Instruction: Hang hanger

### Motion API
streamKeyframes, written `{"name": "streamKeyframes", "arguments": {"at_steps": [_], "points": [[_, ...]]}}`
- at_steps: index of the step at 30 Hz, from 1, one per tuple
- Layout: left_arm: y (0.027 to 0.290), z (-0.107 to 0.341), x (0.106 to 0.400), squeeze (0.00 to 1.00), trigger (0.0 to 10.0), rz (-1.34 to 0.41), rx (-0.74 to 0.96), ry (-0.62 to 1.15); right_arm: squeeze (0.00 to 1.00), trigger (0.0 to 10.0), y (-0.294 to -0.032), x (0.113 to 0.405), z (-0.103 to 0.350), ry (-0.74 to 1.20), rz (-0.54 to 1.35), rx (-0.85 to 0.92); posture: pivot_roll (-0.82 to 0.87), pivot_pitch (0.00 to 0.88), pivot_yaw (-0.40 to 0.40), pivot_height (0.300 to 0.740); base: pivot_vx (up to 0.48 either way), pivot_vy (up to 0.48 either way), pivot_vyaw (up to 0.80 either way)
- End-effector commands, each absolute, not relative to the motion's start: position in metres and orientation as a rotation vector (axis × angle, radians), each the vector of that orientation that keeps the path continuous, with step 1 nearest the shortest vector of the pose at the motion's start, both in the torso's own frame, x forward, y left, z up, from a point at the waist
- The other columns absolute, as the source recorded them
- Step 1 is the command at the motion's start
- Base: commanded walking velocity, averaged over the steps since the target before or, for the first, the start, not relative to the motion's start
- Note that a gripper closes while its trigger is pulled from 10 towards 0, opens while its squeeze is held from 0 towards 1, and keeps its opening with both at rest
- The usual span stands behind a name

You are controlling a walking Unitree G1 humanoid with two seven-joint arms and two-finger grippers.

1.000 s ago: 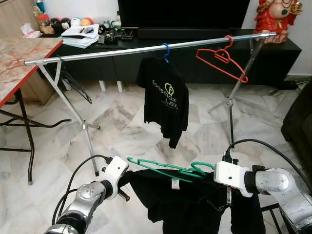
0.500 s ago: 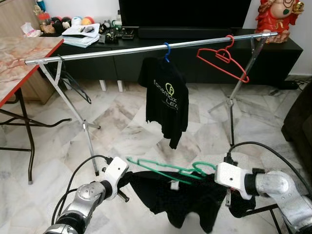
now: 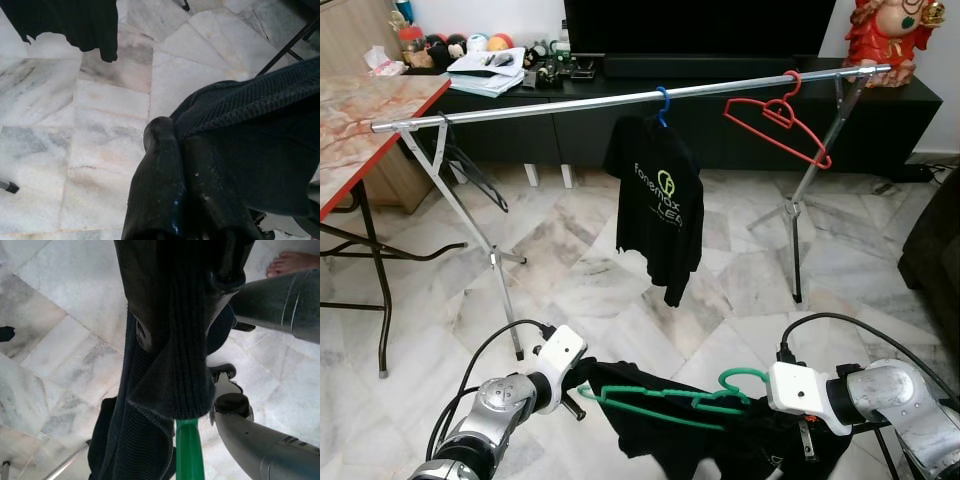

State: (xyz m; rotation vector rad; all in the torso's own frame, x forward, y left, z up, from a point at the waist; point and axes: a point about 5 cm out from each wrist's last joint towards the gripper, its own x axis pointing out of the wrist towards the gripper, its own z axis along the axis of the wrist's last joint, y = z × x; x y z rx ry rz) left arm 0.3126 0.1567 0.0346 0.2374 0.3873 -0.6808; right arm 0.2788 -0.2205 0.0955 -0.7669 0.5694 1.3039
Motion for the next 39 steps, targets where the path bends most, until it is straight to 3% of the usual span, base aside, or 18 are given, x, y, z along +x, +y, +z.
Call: {"name": "streamKeyframes", "arguments": {"at_steps": [1,12,16,24,39], "points": [[0.169,0.032,0.31,0.0,0.0,-0.647,0.256,0.407,0.0,0.0,-0.233,0.282,0.095,0.634,1.274,-0.884,-0.01,0.137,0.058,0.74,0.0,0.0,0.0],[0.172,0.029,0.305,0.0,0.0,-0.679,0.295,0.425,0.0,0.0,-0.247,0.307,0.101,0.563,1.012,-1.132,0.0,0.136,0.059,0.74,0.0,0.0,0.0],[0.17,0.026,0.303,0.0,0.0,-0.695,0.309,0.433,0.0,0.0,-0.247,0.314,0.108,0.499,0.924,-1.095,-0.01,0.134,0.059,0.74,0.0,0.0,0.0],[0.174,0.027,0.303,0.0,0.0,-0.691,0.324,0.44,0.0,0.0,-0.266,0.304,0.094,0.639,0.959,-1.317,-0.01,0.13,0.06,0.74,0.0,0.0,0.0],[0.187,0.025,0.295,0.0,0.0,-0.796,0.413,0.512,0.0,0.0,-0.276,0.326,0.106,0.63,0.651,-1.423,0.0,0.135,0.057,0.74,0.0,0.0,0.0]]}}
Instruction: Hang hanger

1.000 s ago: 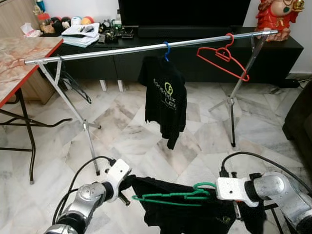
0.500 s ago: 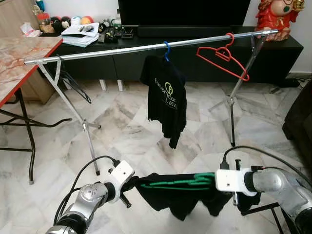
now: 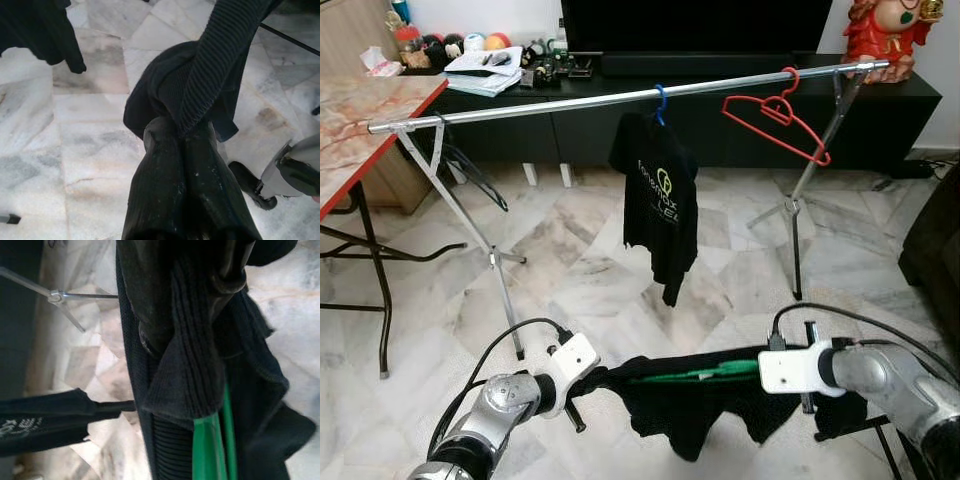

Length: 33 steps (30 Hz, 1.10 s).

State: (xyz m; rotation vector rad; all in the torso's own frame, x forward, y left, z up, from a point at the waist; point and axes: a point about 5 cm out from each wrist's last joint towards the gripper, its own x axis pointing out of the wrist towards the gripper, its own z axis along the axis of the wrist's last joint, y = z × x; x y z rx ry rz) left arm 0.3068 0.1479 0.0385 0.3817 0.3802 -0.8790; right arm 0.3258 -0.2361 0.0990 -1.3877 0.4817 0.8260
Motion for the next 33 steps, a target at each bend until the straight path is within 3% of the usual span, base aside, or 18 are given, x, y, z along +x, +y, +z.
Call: {"name": "streamKeyframes", "arguments": {"at_steps": [1,8,18,25,29,33], "points": [[0.188,0.024,0.294,0.0,0.0,-0.809,0.408,0.522,0.0,0.0,-0.275,0.327,0.105,0.631,0.642,-1.418,0.0,0.136,0.056,0.74,0.0,0.0,0.0],[0.19,0.026,0.291,0.0,0.0,-0.865,0.393,0.55,0.0,0.0,-0.262,0.326,0.096,0.623,0.663,-1.389,0.01,0.137,0.054,0.74,0.0,0.0,0.0],[0.191,0.021,0.279,0.0,0.0,-0.985,0.435,0.62,0.0,0.0,-0.262,0.338,0.109,0.539,0.487,-1.344,0.0,0.141,0.056,0.74,0.0,0.0,0.0],[0.19,0.019,0.276,0.0,0.0,-1.007,0.429,0.639,0.0,0.0,-0.259,0.34,0.113,0.516,0.471,-1.35,0.0,0.141,0.055,0.74,0.0,0.0,0.0],[0.197,0.01,0.266,0.0,0.0,-1.039,0.515,0.708,0.0,0.0,-0.251,0.344,0.119,0.47,0.465,-1.219,0.0,0.142,0.056,0.74,0.0,0.0,0.0],[0.195,0.007,0.263,0.0,0.0,-1.049,0.54,0.72,0.0,0.0,-0.225,0.341,0.12,0.418,0.592,-0.894,0.0,0.142,0.055,0.74,0.0,0.0,0.0]]}}
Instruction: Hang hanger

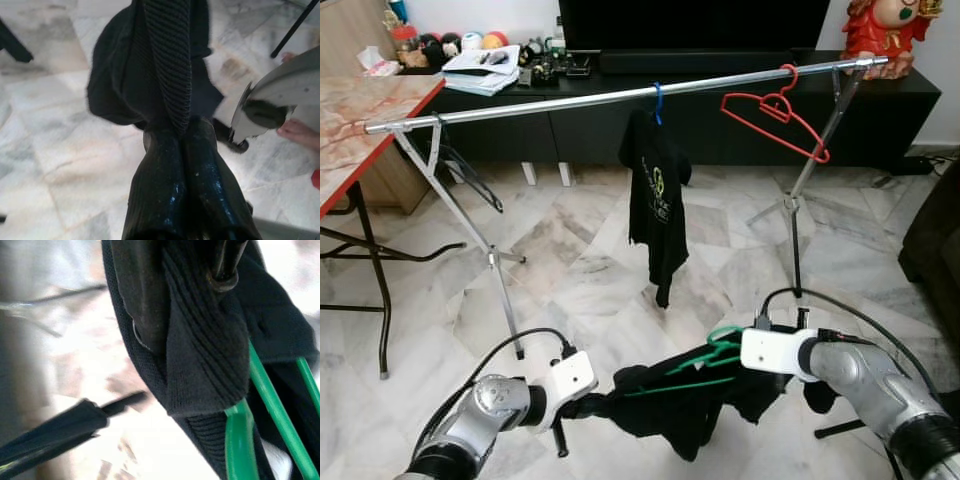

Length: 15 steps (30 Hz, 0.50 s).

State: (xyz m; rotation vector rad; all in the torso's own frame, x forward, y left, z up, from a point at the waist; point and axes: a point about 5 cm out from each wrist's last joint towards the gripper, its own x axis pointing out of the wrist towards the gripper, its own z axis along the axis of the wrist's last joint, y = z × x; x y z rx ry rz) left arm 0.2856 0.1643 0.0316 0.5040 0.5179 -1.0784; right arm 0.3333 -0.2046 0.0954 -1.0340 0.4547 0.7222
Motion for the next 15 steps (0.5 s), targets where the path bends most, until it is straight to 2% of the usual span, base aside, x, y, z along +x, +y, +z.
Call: {"name": "streamKeyframes", "arguments": {"at_steps": [1,4,8,14,15], "points": [[0.195,0.008,0.263,0.0,0.0,-1.05,0.539,0.719,0.0,0.0,-0.222,0.34,0.12,0.415,0.618,-0.87,0.0,0.142,0.055,0.74,0.0,0.0,0.0],[0.193,0.008,0.263,0.0,0.0,-1.045,0.536,0.714,0.0,0.0,-0.216,0.337,0.116,0.414,0.666,-0.864,0.0,0.142,0.053,0.74,0.0,0.0,0.0],[0.195,0.008,0.263,0.0,0.0,-1.043,0.544,0.715,0.0,0.0,-0.228,0.335,0.109,0.466,0.647,-1.047,0.0,0.142,0.054,0.74,0.0,0.0,0.0],[0.199,0.009,0.261,0.0,0.0,-1.052,0.551,0.728,0.0,0.0,-0.238,0.335,0.116,0.475,0.615,-1.121,0.0,0.143,0.053,0.74,0.0,0.0,0.0],[0.199,0.009,0.26,0.0,0.0,-1.054,0.549,0.732,0.0,0.0,-0.245,0.336,0.119,0.485,0.588,-1.242,0.0,0.143,0.053,0.74,0.0,0.0,0.0]]}}
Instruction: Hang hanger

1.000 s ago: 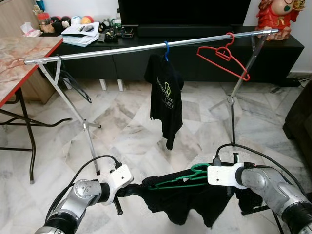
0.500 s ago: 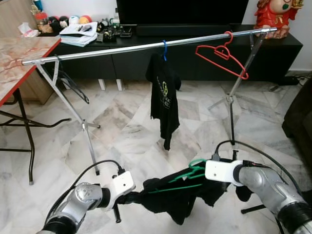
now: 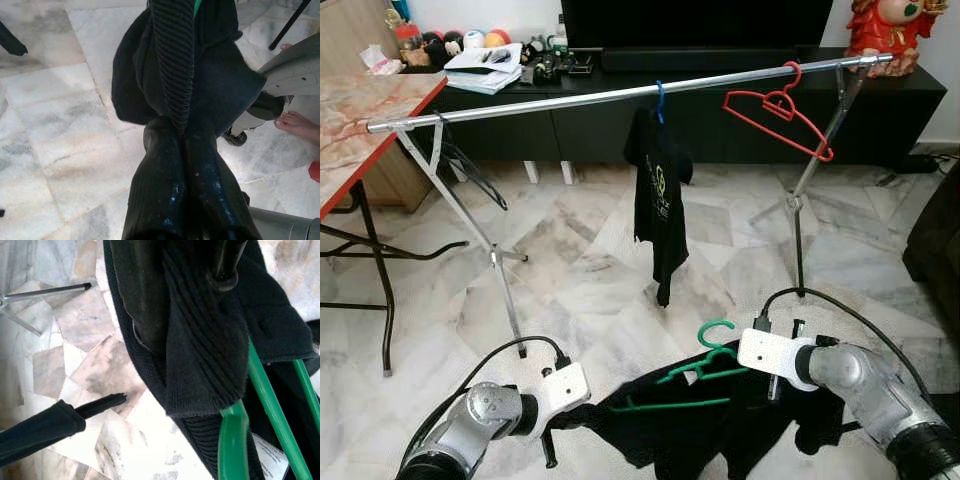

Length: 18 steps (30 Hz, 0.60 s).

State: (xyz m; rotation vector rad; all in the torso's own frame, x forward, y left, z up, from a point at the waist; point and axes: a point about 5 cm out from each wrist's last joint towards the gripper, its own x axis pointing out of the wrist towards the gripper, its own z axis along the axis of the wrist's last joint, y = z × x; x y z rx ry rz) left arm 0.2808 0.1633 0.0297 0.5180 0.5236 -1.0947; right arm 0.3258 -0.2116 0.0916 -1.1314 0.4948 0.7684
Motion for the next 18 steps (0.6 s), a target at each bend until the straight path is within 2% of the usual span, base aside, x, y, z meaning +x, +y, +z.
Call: {"name": "streamKeyframes", "arguments": {"at_steps": [1,4,8,18], "points": [[0.199,0.008,0.26,0.0,0.0,-1.056,0.548,0.735,0.0,0.0,-0.248,0.336,0.121,0.487,0.573,-1.291,0.0,0.142,0.053,0.74,0.0,0.0,0.0],[0.198,0.007,0.257,0.0,0.0,-1.078,0.548,0.749,0.0,0.0,-0.253,0.337,0.125,0.473,0.533,-1.349,0.0,0.141,0.053,0.74,0.0,0.0,0.0],[0.198,0.005,0.252,0.0,0.0,-1.122,0.542,0.783,0.0,0.0,-0.252,0.341,0.13,0.427,0.461,-1.287,0.0,0.139,0.054,0.74,0.0,0.0,0.0],[0.204,-0.001,0.232,0.0,0.0,-1.226,0.508,0.923,0.0,0.0,-0.275,0.344,0.137,0.447,0.256,-1.527,0.0,0.135,0.054,0.74,0.0,0.0,0.0]]}}
